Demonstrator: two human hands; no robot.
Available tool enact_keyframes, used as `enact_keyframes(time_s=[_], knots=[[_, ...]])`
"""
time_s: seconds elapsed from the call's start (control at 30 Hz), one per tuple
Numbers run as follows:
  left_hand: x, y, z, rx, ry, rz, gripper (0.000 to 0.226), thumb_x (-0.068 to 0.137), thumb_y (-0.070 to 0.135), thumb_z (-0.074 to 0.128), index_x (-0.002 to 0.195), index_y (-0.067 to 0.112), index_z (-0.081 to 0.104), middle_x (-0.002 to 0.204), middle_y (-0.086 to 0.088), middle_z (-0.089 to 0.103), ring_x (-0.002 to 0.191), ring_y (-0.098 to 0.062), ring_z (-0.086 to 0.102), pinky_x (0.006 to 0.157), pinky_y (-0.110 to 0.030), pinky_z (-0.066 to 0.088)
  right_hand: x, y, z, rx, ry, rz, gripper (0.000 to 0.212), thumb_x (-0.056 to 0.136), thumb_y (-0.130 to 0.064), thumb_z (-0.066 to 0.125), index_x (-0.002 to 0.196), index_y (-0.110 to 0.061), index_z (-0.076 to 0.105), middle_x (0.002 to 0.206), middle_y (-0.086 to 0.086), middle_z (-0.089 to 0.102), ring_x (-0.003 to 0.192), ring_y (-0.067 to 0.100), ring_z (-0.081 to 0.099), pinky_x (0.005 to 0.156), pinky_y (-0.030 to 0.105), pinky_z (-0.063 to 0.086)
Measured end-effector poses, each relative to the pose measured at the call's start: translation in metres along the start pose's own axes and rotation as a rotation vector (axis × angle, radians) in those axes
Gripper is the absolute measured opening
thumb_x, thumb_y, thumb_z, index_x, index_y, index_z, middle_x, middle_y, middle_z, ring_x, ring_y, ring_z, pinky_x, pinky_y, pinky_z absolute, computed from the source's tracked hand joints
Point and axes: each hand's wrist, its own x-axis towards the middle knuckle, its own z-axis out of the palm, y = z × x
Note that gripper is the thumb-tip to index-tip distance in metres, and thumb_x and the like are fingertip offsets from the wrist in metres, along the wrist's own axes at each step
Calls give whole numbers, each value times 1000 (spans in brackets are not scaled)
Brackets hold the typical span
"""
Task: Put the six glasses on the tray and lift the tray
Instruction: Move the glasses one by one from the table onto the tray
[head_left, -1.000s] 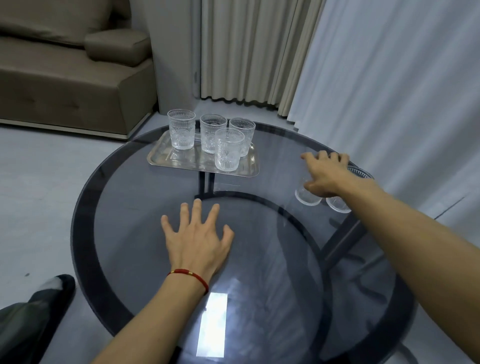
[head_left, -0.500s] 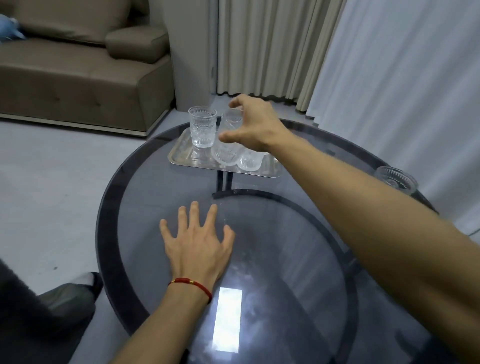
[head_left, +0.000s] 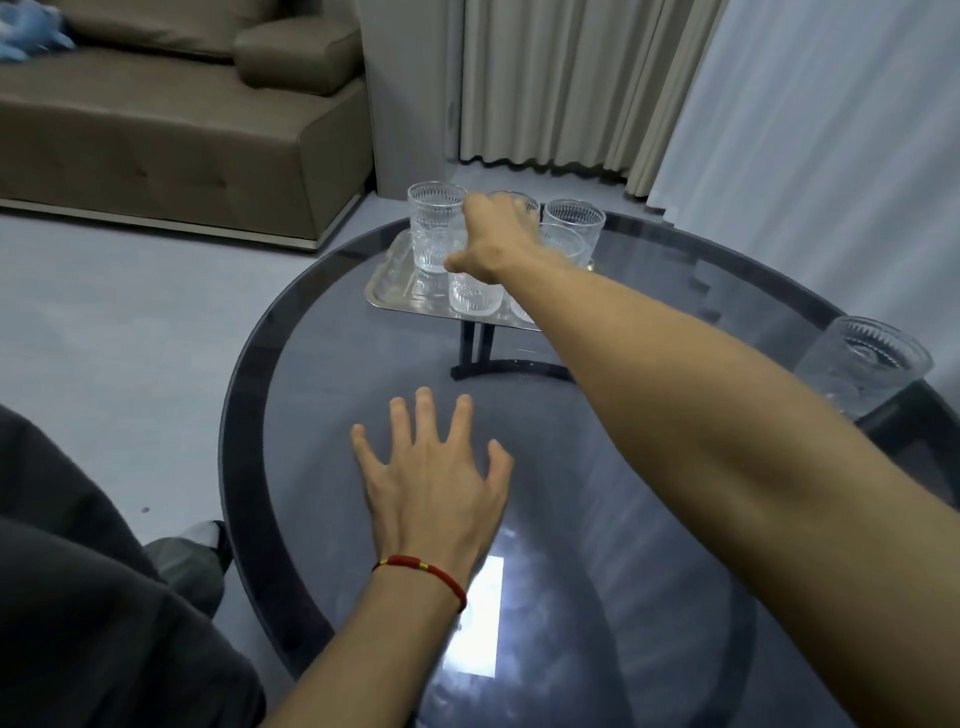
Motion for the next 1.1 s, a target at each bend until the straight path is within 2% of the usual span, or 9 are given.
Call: enact_keyframes(time_s=[0.07, 0.13, 0.33, 0.47, 0.57, 0.7, 0.87, 1.0, 1.1], knots=[[0, 0, 0, 2, -1, -1, 66, 88, 58, 21, 148, 34, 34, 158, -7, 33, 148, -30, 24, 114, -65, 15, -6, 0, -2, -21, -7, -21, 60, 87, -46, 73, 132, -12, 52, 135, 14, 56, 128, 35, 47, 107, 46, 35], [1, 1, -2, 12, -5, -2, 67, 87, 58, 19, 148, 34, 34, 158, -6, 33, 147, -30, 24, 113, -65, 17, -20, 6, -6, 1, 54, -67, 58, 91, -47, 65, 136, -13, 51, 136, 13, 55, 129, 32, 48, 111, 45, 33], [-1, 5, -4, 46, -21, -2, 64, 89, 59, 26, 146, 33, 37, 156, -7, 34, 145, -31, 26, 111, -65, 19, -110, 78, -25, 114, 295, -55, 40, 91, -33, 57, 126, -15, 61, 125, 6, 59, 119, 27, 52, 109, 40, 30], [-5, 11, -8, 59, -30, 31, 68, 88, 66, 24, 147, 36, 35, 157, -7, 33, 145, -32, 25, 111, -66, 19, -166, 161, -44, -99, 395, 248, 44, 87, -36, 63, 127, -16, 59, 138, 14, 49, 135, 34, 39, 118, 60, 15], [-11, 20, -9, 40, -29, 59, 68, 87, 67, 22, 147, 38, 35, 158, -6, 32, 146, -31, 24, 112, -67, 19, -189, 210, -56, -185, 239, 567, 60, 91, -43, 63, 139, -12, 43, 156, 29, 24, 147, 49, 15, 115, 70, 4], [-12, 27, -9, 26, -41, 82, 67, 89, 66, 20, 148, 38, 33, 160, -6, 29, 148, -31, 21, 113, -67, 17, -204, 238, -59, -44, 162, 667, 64, 94, -36, 62, 143, -7, 32, 146, 34, 30, 135, 49, 28, 111, 59, 32], [-10, 24, -6, 26, -41, 71, 66, 89, 66, 20, 148, 40, 33, 161, -4, 28, 148, -31, 21, 112, -67, 16, -211, 248, -63, 162, 252, 695, 65, 91, -26, 64, 145, -8, 33, 141, 30, 35, 130, 48, 34, 102, 51, 40], [-1, 19, -7, 9, -42, 41, 63, 89, 64, 22, 146, 41, 36, 161, -2, 30, 147, -30, 22, 112, -66, 17, -211, 227, -72, 206, 212, 529, 86, 74, -36, 83, 145, -14, 40, 136, 22, 46, 124, 39, 48, 103, 48, 46], [0, 17, -6, -1, -45, 38, 63, 90, 63, 24, 147, 40, 34, 161, -3, 29, 148, -30, 22, 113, -67, 16, -204, 188, -75, 290, 169, 323, 91, 69, -45, 87, 145, -19, 43, 133, 11, 55, 114, 25, 57, 97, 43, 53]])
